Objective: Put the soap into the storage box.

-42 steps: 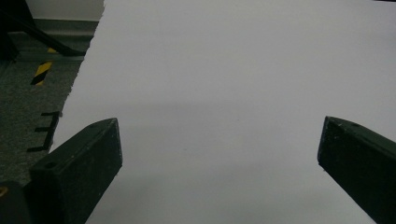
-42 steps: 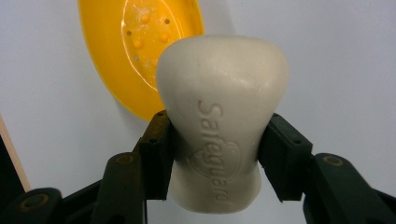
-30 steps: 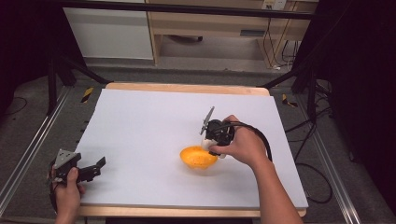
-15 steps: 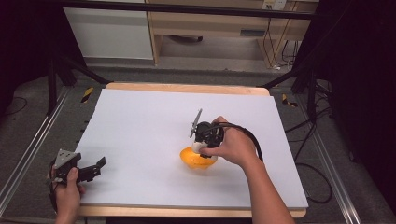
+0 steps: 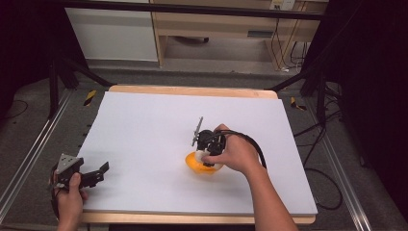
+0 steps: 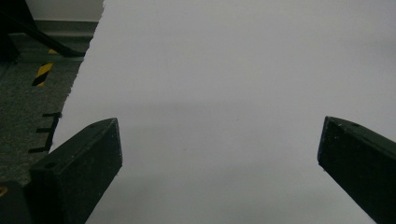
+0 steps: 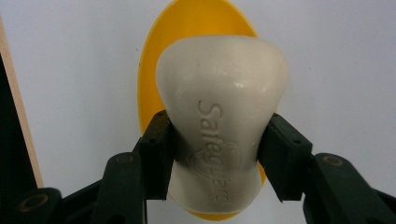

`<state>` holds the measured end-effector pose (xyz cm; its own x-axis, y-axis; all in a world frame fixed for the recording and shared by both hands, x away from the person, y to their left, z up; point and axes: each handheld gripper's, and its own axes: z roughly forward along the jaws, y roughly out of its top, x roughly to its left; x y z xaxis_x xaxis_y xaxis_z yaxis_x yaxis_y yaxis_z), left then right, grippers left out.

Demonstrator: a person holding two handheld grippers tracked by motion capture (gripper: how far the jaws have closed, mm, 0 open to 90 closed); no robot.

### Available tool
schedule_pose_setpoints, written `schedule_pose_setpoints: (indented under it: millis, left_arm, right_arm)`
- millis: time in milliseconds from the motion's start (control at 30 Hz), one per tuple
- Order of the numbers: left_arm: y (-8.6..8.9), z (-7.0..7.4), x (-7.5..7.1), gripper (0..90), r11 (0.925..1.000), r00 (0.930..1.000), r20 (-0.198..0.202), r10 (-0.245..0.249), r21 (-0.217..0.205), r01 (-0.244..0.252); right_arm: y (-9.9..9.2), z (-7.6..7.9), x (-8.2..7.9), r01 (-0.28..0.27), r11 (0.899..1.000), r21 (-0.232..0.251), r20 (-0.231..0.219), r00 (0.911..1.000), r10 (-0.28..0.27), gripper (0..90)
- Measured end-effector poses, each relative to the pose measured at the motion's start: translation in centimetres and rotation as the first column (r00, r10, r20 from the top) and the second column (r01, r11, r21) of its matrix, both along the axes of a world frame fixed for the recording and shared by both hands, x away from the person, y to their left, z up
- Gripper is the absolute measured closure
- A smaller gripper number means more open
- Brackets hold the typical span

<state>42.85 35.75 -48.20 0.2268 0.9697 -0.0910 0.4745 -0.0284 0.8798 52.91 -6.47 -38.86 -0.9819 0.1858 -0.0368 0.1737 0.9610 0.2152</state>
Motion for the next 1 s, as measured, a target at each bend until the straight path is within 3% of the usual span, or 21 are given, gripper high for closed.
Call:
schedule_pose_setpoints:
  millis: [233,300,367,533,667,1000]
  left_arm:
    - [0.0,0.0,0.0,0.0,1.0000,1.0000,-0.001,-0.001,0.003,0.001]
    - [0.0,0.0,0.0,0.0,1.0000,1.0000,-0.002,-0.002,0.002,0.002]
    - [0.0,0.0,0.0,0.0,1.0000,1.0000,-0.002,-0.002,0.002,0.002]
    - [0.0,0.0,0.0,0.0,1.0000,1.0000,-0.001,0.000,0.001,0.000]
    - [0.0,0.0,0.0,0.0,1.0000,1.0000,-0.001,0.000,0.002,0.000]
    - [0.0,0.0,0.0,0.0,1.0000,1.0000,0.000,0.002,0.004,-0.002]
  right_arm:
    - [0.5,-0.6,-0.1,-0.003,1.000,0.004,0.005,1.0000,0.003,49.1]
    - [0.6,-0.7,-0.2,-0.006,1.000,-0.001,0.010,0.9999,0.006,43.6]
    - [0.5,-0.5,-0.3,-0.006,1.000,0.022,0.028,0.9996,0.005,37.1]
    - [0.0,0.1,-0.4,0.023,0.998,0.057,0.024,0.9994,-0.025,36.2]
    - [-0.7,0.5,-0.2,0.026,0.997,0.070,0.030,0.9992,-0.028,33.8]
    - [-3.1,0.9,-0.2,0.102,0.987,0.122,0.038,0.9935,-0.107,19.8]
